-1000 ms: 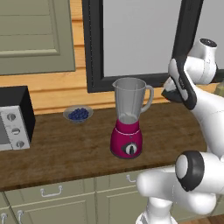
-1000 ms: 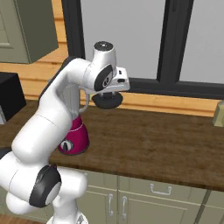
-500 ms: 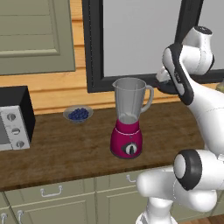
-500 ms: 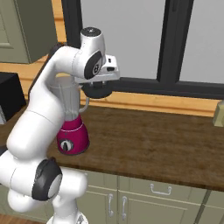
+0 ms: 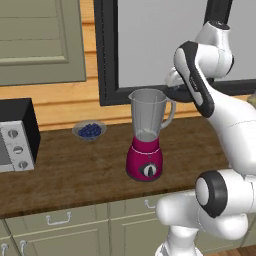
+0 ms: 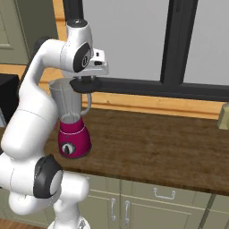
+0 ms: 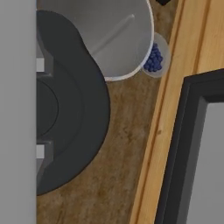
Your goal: Close the lid blender by securely placing the lid on top.
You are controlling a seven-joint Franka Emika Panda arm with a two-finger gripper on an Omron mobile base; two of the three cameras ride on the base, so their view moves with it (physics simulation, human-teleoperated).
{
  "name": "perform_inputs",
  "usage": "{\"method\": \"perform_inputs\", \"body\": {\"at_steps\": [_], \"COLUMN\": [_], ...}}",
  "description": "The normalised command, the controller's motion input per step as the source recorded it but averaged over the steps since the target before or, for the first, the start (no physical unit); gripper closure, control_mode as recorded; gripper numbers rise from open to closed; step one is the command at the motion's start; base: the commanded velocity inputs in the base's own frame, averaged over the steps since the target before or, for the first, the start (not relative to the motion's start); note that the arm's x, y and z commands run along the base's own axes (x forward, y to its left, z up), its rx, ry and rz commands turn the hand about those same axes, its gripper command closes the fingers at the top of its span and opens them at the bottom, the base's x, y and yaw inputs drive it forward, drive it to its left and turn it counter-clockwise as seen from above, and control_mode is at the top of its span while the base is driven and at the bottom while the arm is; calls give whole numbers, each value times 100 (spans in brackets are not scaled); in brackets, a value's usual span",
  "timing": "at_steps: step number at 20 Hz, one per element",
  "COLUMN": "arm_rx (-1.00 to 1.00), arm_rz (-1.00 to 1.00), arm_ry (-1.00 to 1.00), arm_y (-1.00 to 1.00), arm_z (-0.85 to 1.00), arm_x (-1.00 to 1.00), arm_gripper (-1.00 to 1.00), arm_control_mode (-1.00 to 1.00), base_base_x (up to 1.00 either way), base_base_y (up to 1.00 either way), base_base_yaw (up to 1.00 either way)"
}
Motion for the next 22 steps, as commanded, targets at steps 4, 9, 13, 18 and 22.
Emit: {"method": "perform_inputs", "body": {"at_steps": [4, 9, 13, 18, 22], "arm_rx": [5, 4, 0, 0, 0], "arm_rz": [-2, -4, -6, -8, -11], "arm_ry": [0, 0, 0, 0, 0], "arm_y": [45, 46, 50, 51, 34], "arm_z": [19, 11, 7, 2, 0], "arm_x": [5, 15, 16, 18, 11], "arm_gripper": [100, 100, 100, 100, 100], "arm_control_mode": [-100, -100, -100, -100, -100], "base_base_x": [0, 0, 0, 0, 0], "base_base_y": [0, 0, 0, 0, 0], "base_base_yaw": [0, 0, 0, 0, 0]}}
